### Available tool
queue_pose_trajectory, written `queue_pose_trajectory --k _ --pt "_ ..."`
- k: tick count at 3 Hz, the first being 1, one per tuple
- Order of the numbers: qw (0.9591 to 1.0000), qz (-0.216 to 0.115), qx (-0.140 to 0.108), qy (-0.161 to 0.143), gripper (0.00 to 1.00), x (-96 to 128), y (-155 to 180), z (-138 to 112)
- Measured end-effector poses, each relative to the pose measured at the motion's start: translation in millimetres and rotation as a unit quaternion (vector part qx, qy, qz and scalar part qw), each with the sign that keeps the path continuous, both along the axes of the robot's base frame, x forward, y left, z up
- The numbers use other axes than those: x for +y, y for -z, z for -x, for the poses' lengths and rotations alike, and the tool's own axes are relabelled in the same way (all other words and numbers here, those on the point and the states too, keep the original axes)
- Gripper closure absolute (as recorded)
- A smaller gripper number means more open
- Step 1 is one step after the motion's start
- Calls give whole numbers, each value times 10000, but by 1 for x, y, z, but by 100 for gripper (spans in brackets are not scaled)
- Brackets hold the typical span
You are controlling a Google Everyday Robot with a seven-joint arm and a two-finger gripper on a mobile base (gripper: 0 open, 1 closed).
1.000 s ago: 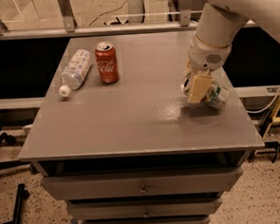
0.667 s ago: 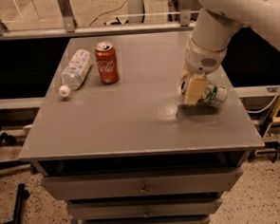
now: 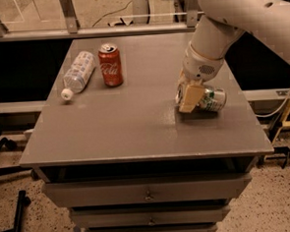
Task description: Knock 7up can over
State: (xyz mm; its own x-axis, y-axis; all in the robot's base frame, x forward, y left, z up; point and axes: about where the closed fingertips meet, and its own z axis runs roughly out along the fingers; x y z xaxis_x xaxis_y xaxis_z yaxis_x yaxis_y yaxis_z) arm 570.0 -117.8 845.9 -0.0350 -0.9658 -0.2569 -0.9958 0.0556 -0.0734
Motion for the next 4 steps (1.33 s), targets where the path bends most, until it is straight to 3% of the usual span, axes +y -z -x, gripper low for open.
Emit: queue_pose_trajectory --k 1,2,4 --pt "10000 -3 1 -5 82 1 1 0" --pt "10000 -5 1 -12 51 2 3 -1" --pt "10000 -9 4 -23 0 4 5 -2"
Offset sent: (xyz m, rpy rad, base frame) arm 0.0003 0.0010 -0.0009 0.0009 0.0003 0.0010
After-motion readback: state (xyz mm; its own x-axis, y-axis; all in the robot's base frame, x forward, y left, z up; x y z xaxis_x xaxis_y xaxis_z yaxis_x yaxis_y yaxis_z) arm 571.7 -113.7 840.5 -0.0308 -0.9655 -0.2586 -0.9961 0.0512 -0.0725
